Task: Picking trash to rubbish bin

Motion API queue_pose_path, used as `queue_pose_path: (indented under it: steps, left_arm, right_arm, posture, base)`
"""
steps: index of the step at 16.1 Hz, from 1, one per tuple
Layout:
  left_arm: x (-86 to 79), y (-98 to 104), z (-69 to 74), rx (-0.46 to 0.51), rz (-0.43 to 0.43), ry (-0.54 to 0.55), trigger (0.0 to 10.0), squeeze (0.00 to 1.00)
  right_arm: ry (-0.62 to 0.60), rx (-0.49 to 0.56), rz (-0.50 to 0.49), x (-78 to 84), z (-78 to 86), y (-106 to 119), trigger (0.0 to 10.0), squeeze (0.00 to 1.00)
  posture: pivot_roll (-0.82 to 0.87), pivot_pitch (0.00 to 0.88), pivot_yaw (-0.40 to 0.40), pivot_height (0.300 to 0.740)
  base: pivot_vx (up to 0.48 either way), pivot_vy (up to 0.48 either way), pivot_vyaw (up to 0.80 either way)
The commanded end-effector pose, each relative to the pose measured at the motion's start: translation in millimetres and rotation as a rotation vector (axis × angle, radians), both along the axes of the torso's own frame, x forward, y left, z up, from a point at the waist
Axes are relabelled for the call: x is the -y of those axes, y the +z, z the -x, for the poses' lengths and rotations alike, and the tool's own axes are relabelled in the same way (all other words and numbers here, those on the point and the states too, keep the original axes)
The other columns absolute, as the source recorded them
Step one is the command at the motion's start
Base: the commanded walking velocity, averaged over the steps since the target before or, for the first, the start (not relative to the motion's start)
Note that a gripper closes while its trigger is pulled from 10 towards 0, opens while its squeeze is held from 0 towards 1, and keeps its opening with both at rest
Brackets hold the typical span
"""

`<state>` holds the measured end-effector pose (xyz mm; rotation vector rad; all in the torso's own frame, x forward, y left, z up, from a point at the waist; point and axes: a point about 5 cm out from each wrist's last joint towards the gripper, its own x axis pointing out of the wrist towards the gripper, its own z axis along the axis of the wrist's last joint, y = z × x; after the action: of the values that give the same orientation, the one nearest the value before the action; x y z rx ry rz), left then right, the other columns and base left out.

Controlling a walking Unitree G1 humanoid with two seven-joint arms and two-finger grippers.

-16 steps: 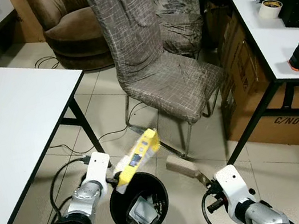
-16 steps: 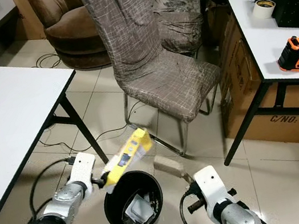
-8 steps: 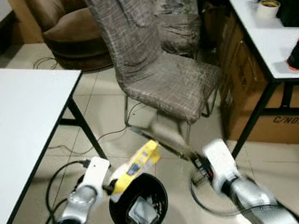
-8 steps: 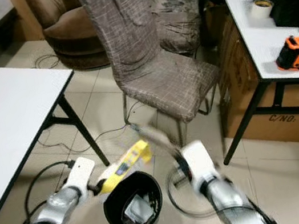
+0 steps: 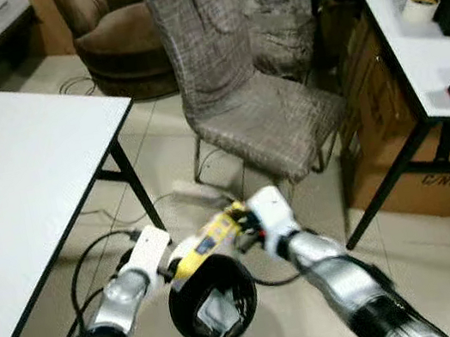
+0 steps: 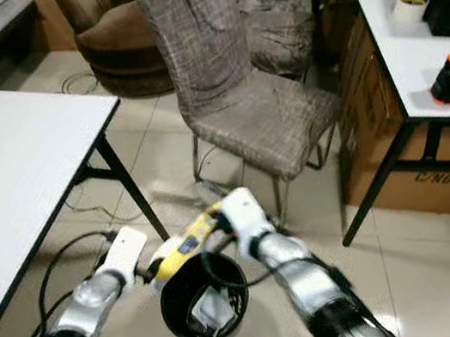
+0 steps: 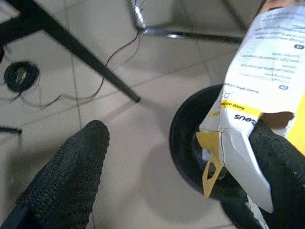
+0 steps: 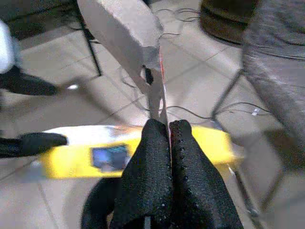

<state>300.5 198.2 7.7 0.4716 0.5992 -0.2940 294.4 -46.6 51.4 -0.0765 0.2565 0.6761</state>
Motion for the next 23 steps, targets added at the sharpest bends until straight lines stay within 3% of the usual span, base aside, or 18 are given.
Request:
queue_pose_path:
  steps: [1, 13, 17, 23]
  left_arm:
    - [1.6, 3.1, -2.3, 0.001, 0.007, -0.015, 10.0, 0.00]
    - [-16.4, 21.6, -1.5, 0.043, 0.039, 0.006, 10.0, 0.00]
    - [-3.7, 27.1, 0.5, 0.048, 0.139, 0.016, 10.0, 0.00]
    - [-9.4, 31.9, 11.3, 0.041, 0.125, 0.005, 10.0, 0.00]
  right_arm:
    - [0.028, -0.005, 0.007, -4.4, -1.2, -4.3, 10.0, 0.00]
    - [-0.079, -0.105, -0.007, -7.2, -10.9, -20.9, 10.0, 0.00]
    - [-0.092, -0.148, -0.013, -8.5, -6.1, -28.0, 10.0, 0.00]
    - [-0.086, -0.197, -0.007, -8.1, 4.3, -39.8, 10.0, 0.00]
  posture:
    - [0.01, 0.151, -0.007, 0.740]
    - [0.11, 0.181, -0.022, 0.740]
    - [0.11, 0.179, -0.020, 0.740]
    - [0.12, 0.179, -0.024, 0.740]
  base:
    - [0.000, 0.000, 0.00]
    - [0.000, 0.000, 0.00]
    - [0.000, 0.000, 0.00]
    - [0.000, 0.000, 0.00]
